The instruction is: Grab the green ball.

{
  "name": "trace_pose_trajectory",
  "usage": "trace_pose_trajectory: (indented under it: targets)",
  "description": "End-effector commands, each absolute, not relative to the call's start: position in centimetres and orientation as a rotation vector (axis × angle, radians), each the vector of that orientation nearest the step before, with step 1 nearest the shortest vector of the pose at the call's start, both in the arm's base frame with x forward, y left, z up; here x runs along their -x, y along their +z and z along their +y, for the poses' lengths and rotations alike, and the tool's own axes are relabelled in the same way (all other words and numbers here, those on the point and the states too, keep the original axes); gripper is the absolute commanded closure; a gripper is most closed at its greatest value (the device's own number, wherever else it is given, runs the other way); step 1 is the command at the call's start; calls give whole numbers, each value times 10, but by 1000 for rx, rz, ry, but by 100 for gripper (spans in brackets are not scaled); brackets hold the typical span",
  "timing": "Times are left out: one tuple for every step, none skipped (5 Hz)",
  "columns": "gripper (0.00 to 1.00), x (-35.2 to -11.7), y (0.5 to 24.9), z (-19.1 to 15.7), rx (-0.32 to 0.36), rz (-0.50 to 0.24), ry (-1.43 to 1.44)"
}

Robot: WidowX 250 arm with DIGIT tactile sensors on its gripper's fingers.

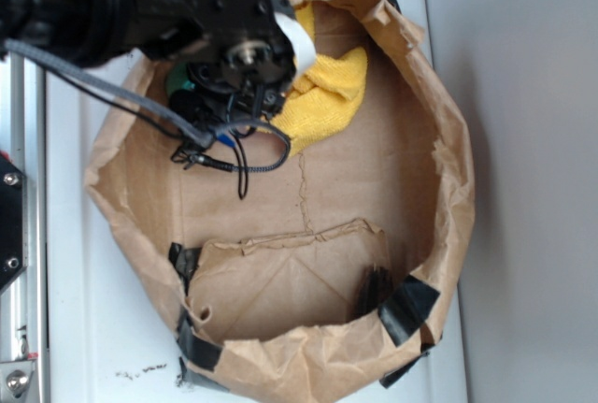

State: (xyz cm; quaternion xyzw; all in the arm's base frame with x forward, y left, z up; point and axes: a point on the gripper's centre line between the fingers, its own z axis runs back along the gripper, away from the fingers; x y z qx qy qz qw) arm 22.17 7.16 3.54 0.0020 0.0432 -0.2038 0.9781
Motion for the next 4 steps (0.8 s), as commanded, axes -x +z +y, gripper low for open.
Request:
trace_pose_trajectory:
  targets:
    - [100,-207,121,34,76,-80,-490]
    - [100,-208,147,31,120,-131,-509]
    - [100,-210,164,36,177,-169,-522]
    - [100,-213,167,39,181,-192,-512]
